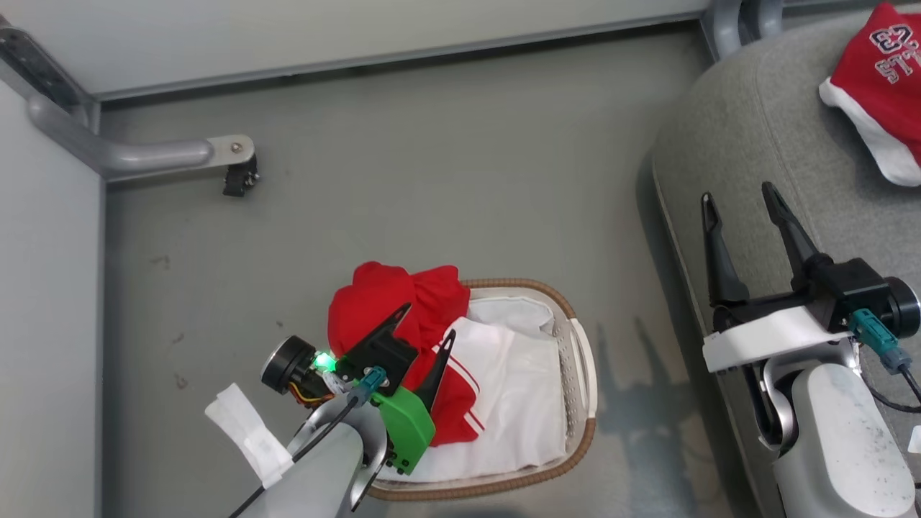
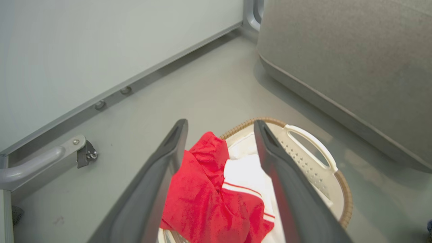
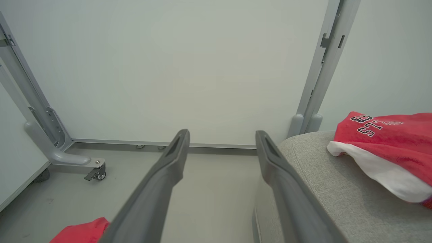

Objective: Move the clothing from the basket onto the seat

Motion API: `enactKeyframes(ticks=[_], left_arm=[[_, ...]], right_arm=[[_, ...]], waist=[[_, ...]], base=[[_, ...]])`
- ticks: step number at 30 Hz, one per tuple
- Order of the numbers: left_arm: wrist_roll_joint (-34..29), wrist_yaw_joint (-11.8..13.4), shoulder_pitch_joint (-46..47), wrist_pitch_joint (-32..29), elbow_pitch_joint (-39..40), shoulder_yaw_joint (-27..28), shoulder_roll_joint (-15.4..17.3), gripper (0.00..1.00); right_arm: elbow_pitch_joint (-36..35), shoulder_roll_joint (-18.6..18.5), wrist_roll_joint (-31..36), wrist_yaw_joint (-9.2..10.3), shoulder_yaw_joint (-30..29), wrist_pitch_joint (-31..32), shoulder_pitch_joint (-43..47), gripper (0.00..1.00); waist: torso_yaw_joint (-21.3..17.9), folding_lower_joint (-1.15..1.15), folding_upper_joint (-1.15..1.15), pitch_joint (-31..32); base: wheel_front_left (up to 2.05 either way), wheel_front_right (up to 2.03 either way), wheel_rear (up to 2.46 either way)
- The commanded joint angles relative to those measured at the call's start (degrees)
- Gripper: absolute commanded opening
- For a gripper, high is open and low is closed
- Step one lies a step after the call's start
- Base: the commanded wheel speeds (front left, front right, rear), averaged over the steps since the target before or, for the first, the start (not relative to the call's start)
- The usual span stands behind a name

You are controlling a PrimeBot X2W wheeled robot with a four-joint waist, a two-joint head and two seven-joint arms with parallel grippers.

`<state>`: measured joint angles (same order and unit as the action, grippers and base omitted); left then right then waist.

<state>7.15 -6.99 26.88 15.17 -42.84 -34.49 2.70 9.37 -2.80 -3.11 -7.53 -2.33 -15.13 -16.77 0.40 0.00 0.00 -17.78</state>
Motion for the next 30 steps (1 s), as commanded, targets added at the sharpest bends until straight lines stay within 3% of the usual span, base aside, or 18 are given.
enactKeyframes(ticks=[1,9,17,30], left_arm=[[-0.44,-0.1,2.5,-0.11,-2.93,-1.11,0.34,1.0],[-1.49,-0.33,8.63,-0.23,-16.32,-5.82,0.36,1.0],[-2.44,-0.35,13.3,-0.86,-24.63,-9.56,0.4,1.0],[-0.12,5.57,16.21,-4.01,-30.31,-7.39,4.58,1.0]], right_arm=[[-0.39,-0.19,-0.6,0.08,0.27,-0.02,-1.42,1.0],[-0.8,-0.16,-2.86,0.08,3.14,-0.02,-4.94,1.0],[-1.66,-0.14,-5.3,0.08,5.87,-0.03,-8.01,1.0],[-2.27,-0.14,-7.67,0.08,8.02,-0.03,-11.09,1.0]], waist=[[-5.96,0.0,0.0,-8.65],[-10.93,0.0,0.0,-17.22],[-14.69,0.0,0.0,-23.11],[-17.78,0.0,0.0,-28.74]], base=[[0.0,0.0,0.0],[0.0,0.0,0.0],[0.0,0.0,0.0],[0.0,0.0,0.0]])
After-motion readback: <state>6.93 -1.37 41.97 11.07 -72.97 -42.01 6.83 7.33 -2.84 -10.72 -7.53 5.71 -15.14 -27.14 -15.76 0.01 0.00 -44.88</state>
